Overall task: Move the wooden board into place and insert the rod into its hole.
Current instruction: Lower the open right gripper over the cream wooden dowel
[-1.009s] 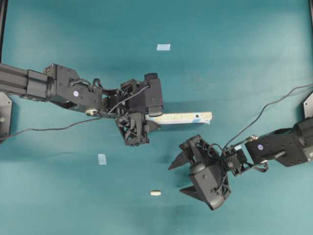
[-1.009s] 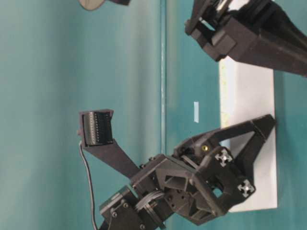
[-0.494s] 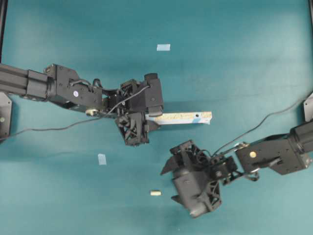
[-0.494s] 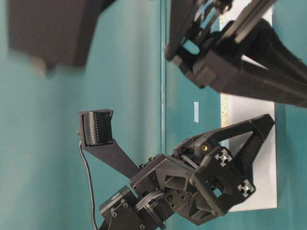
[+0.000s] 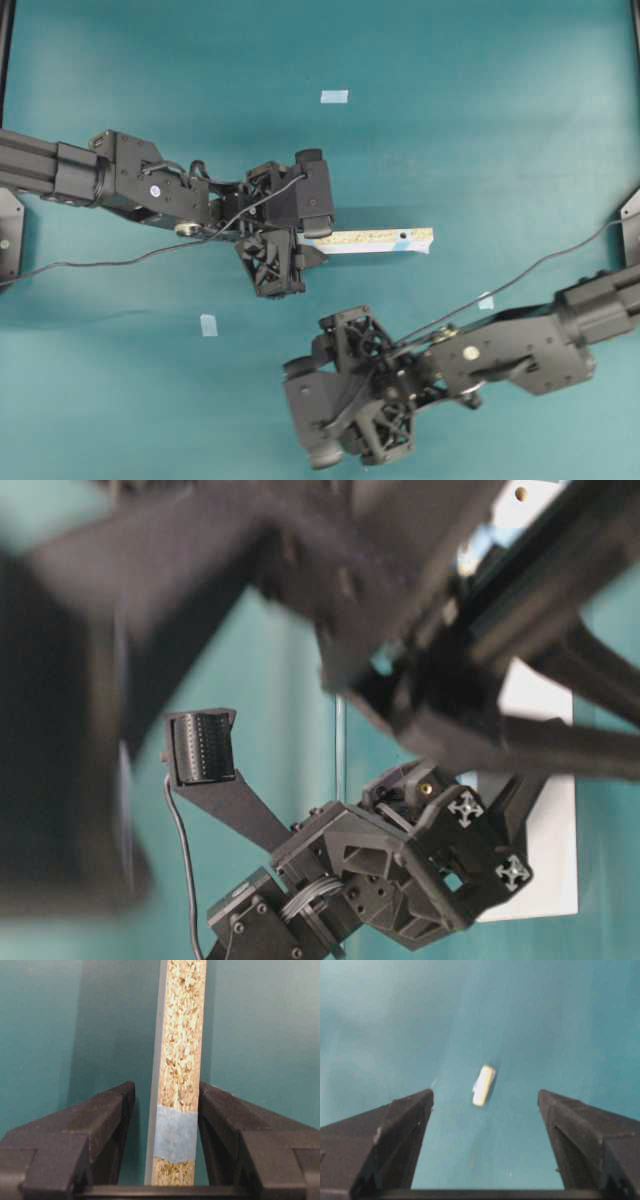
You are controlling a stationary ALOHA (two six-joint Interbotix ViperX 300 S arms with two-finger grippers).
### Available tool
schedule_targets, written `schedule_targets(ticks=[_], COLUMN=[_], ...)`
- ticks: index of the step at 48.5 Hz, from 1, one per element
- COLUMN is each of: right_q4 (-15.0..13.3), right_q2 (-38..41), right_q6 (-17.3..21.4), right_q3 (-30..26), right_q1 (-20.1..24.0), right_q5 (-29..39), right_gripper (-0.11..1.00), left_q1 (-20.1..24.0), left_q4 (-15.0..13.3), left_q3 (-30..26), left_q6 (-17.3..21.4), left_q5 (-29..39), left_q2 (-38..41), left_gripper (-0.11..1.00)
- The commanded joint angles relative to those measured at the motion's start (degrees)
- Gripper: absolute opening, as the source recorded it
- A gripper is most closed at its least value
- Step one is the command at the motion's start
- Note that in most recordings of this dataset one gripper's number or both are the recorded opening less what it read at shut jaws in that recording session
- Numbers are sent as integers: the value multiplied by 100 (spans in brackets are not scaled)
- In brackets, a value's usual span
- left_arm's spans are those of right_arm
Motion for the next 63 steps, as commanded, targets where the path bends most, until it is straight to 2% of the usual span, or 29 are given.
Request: schedule_targets(ticks=[1,7,18,29,40,45,54,63], right_q4=[-18,-9,44,105,114,114,114,114], right_q2=[35,281,580,738,809,844,870,914], right_q6=[88,281,527,773,800,800,809,826], right_q3=[-422,-817,-1283,-1406,-1424,-1433,-1433,-1441], right_q1=[18,9,-44,-53,-70,-79,-79,-79], right_q5=[343,791,1151,1406,1397,1389,1380,1336], right_gripper=[90,88,82,82,81,77,57,57], left_q1=[-26,-44,-88,-97,-97,-97,-97,-105], left_q4=[9,9,18,9,9,18,9,9], left_q3=[-97,-97,-97,-97,-97,-88,-79,-79], left_q6=[-44,-44,-53,-53,-53,-53,-53,-53], left_q5=[-35,-44,-35,-35,-44,-44,-44,-44], left_q2=[-185,-202,-193,-193,-167,-158,-158,-149], left_gripper=[48,48,48,48,48,48,48,48])
